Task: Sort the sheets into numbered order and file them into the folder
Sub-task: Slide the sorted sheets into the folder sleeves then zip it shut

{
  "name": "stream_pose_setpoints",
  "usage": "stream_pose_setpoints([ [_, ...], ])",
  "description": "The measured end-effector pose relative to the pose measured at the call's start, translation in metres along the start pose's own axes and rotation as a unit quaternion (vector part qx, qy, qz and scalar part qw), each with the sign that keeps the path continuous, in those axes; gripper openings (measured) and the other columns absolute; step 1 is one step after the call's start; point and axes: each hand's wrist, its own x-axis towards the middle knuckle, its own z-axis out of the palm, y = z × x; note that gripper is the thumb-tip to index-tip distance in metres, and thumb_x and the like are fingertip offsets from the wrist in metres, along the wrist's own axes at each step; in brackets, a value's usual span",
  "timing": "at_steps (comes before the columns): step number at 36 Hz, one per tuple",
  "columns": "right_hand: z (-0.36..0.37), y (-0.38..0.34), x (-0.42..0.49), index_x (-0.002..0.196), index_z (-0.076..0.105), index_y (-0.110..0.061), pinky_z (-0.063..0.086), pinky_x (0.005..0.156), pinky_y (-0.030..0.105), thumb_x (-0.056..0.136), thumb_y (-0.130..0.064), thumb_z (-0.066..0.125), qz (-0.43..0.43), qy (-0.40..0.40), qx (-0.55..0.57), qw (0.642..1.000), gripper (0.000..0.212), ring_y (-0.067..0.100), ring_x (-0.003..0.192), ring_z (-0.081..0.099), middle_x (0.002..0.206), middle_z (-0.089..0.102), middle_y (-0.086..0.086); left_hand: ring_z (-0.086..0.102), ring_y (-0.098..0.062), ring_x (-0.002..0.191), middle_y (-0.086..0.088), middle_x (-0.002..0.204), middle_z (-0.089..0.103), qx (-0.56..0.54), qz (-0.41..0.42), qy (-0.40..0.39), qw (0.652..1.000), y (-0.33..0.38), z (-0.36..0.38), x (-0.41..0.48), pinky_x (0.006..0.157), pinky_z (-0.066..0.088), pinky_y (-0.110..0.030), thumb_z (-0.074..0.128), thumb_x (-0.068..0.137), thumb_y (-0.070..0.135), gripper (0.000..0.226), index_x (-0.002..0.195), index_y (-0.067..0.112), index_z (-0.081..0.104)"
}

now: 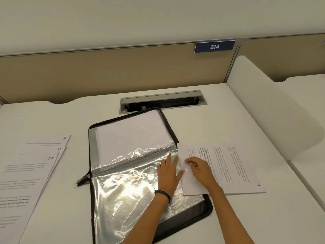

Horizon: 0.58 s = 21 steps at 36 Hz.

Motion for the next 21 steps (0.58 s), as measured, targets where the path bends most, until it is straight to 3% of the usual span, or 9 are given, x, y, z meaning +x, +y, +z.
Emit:
stream_pose_setpoints([
  [5,-0.006,-0.004,0.024,0.108,0.063,-0.015,0.047,0.078,0.019,0.086,-0.001,0.061,-0.001,0.014,-0.007,1.000,0.026,0.012,0.090,0.059,0.111,0.061,0.000,0.066,-0.025,0.095,-0.009,0.124,0.062,-0.003,-0.031,0.005,0.999,-0.001,0.000,0.005,0.071,0.055,-0.038,0.083,0.065,0.048,0.064,0.119,0.020,0.063],
  [7,-0.006,-0.005,0.034,0.112,0.060,-0.020,0.049,0.082,0.028,0.081,-0.003,0.068,-0.021,0.001,-0.023,1.000,0.036,0.013,0.093,0.056,0.117,0.055,0.000,0.066,-0.025,0.096,-0.009,0.123,0.062,-0.006,-0.040,0.004,0.999,-0.002,0.001,0.008,0.072,0.055,-0.039,0.082,0.065,0.047,0.064,0.119,0.019,0.062],
  [9,-0.006,-0.006,0.046,0.126,0.053,-0.019,0.044,0.097,0.035,0.078,-0.012,0.074,-0.025,-0.033,-0.082,0.996,0.053,0.016,0.111,0.050,0.131,0.046,0.002,0.065,-0.025,0.096,-0.007,0.121,0.062,-0.019,-0.042,0.012,0.999,-0.004,0.001,0.011,0.073,0.054,-0.038,0.082,0.067,0.045,0.062,0.120,0.019,0.061],
  [11,-0.007,-0.007,0.057,0.140,0.038,-0.021,0.029,0.109,0.042,0.078,-0.024,0.075,-0.010,-0.076,-0.148,0.986,0.072,0.021,0.133,0.035,0.149,0.030,0.001,0.064,-0.025,0.097,-0.006,0.120,0.061,-0.033,-0.047,0.015,0.998,-0.006,0.001,0.015,0.073,0.054,-0.038,0.080,0.070,0.041,0.060,0.121,0.018,0.058],
  [14,-0.008,-0.011,0.071,0.149,0.016,-0.023,0.006,0.115,0.051,0.079,-0.034,0.073,0.008,-0.145,-0.202,0.969,0.091,0.022,0.144,0.015,0.158,0.010,-0.002,0.057,-0.029,0.110,-0.009,0.129,0.055,-0.050,-0.069,0.006,0.996,-0.007,0.002,0.021,0.084,0.051,-0.042,0.072,0.081,0.036,0.057,0.130,0.015,0.053],
  [16,-0.009,-0.013,0.078,0.150,0.012,-0.023,-0.001,0.114,0.054,0.080,-0.035,0.073,0.011,-0.175,-0.221,0.959,0.094,0.021,0.144,0.013,0.158,0.011,-0.001,0.049,-0.029,0.120,-0.010,0.138,0.047,-0.066,-0.083,-0.015,0.994,-0.008,0.001,0.024,0.092,0.047,-0.042,0.061,0.090,0.035,0.054,0.138,0.015,0.047],
  [21,-0.012,-0.017,0.088,0.148,0.021,-0.021,-0.004,0.114,0.055,0.080,-0.037,0.072,-0.004,-0.184,-0.248,0.951,0.086,0.021,0.140,0.025,0.152,0.025,0.001,0.050,-0.024,0.116,-0.006,0.135,0.047,-0.091,-0.085,-0.022,0.992,-0.010,-0.003,0.030,0.089,0.047,-0.036,0.055,0.094,0.034,0.046,0.136,0.018,0.048],
])
